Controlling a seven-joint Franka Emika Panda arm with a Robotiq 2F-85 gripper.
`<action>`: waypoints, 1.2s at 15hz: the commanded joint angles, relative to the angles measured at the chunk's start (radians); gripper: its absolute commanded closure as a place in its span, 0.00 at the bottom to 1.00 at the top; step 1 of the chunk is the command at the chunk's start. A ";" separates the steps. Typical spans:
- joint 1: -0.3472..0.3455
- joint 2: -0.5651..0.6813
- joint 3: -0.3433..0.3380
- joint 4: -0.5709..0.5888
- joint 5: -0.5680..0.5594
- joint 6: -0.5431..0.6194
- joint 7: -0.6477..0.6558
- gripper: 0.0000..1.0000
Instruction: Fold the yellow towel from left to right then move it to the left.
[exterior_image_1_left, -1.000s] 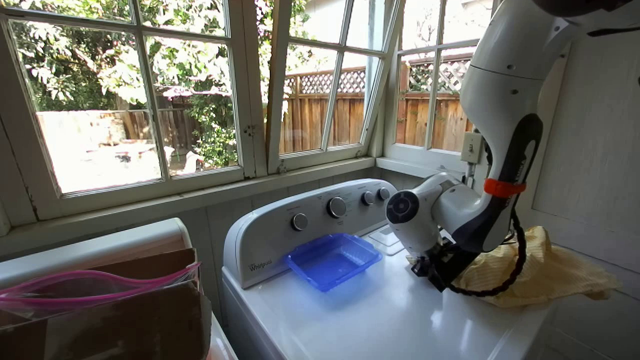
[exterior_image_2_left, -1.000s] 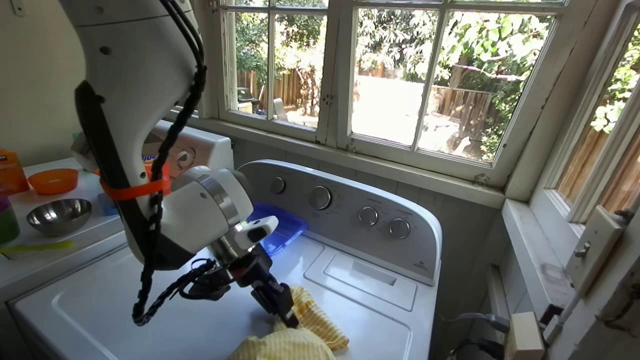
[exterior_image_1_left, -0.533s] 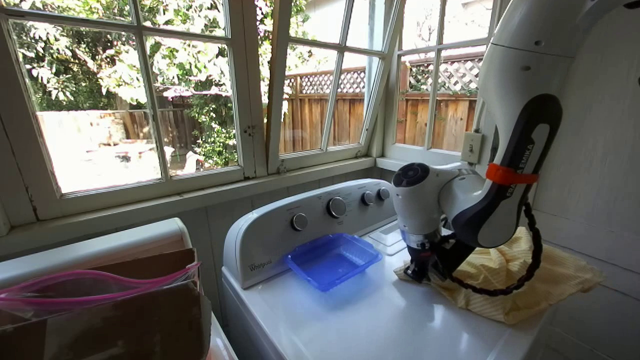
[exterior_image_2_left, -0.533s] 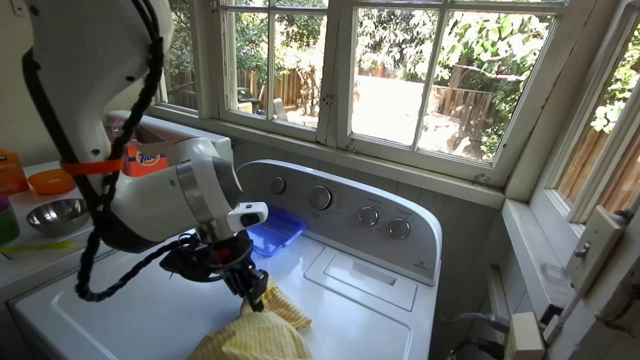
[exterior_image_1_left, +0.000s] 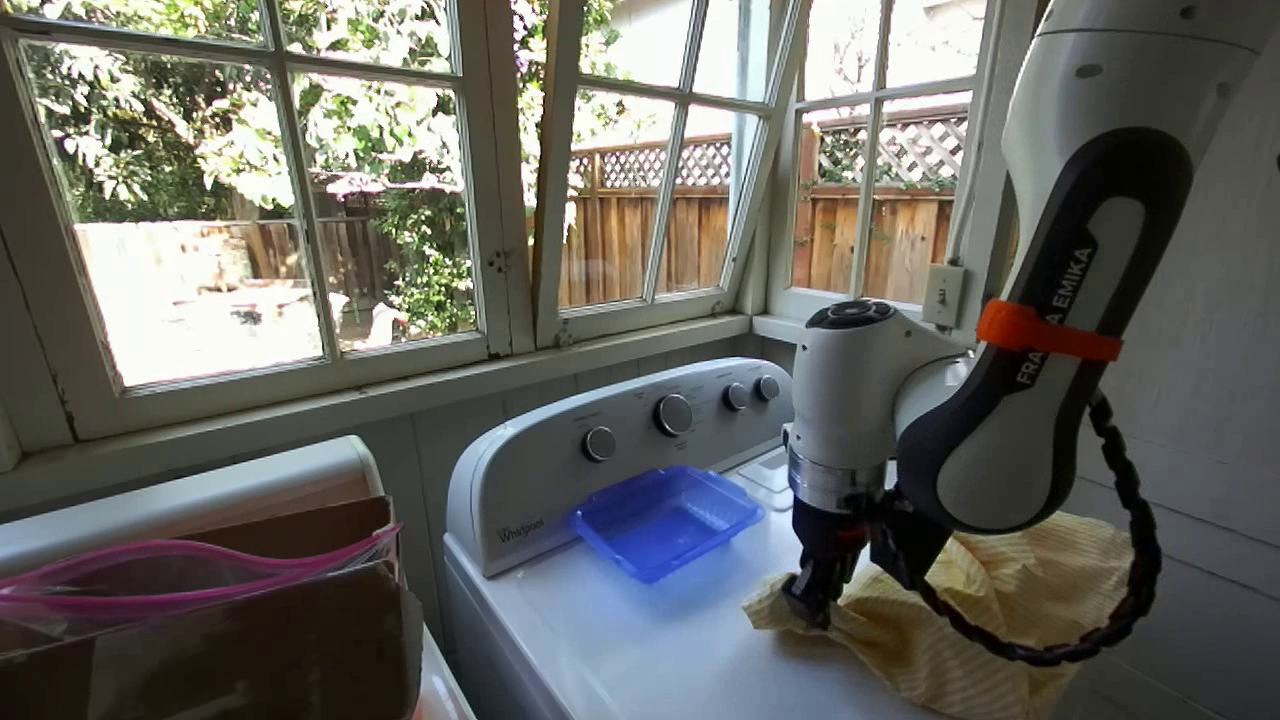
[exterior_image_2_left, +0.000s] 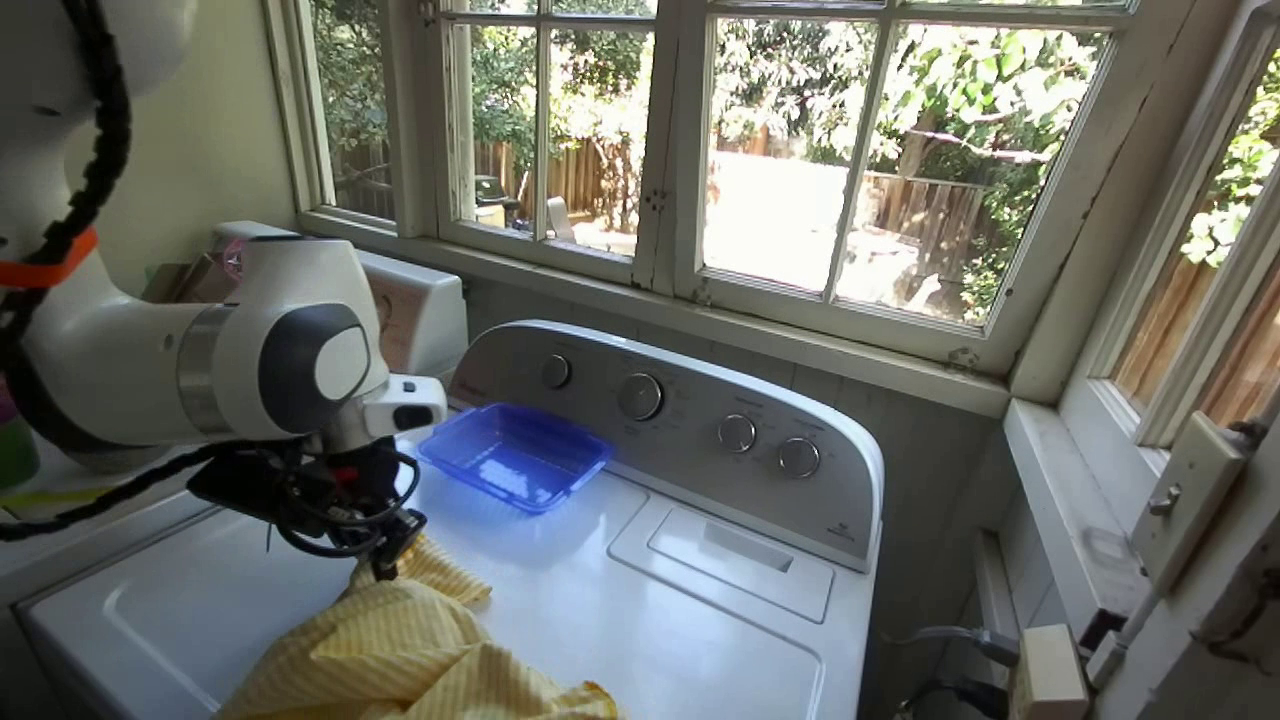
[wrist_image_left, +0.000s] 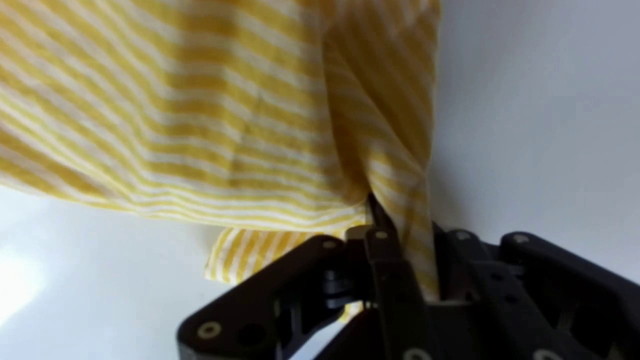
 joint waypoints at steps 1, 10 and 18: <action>-0.151 0.020 0.260 -0.048 0.275 0.060 -0.268 0.98; -0.573 0.159 0.858 0.093 0.633 -0.097 -0.703 0.65; -1.065 0.039 1.207 0.204 0.679 -0.415 -0.638 0.05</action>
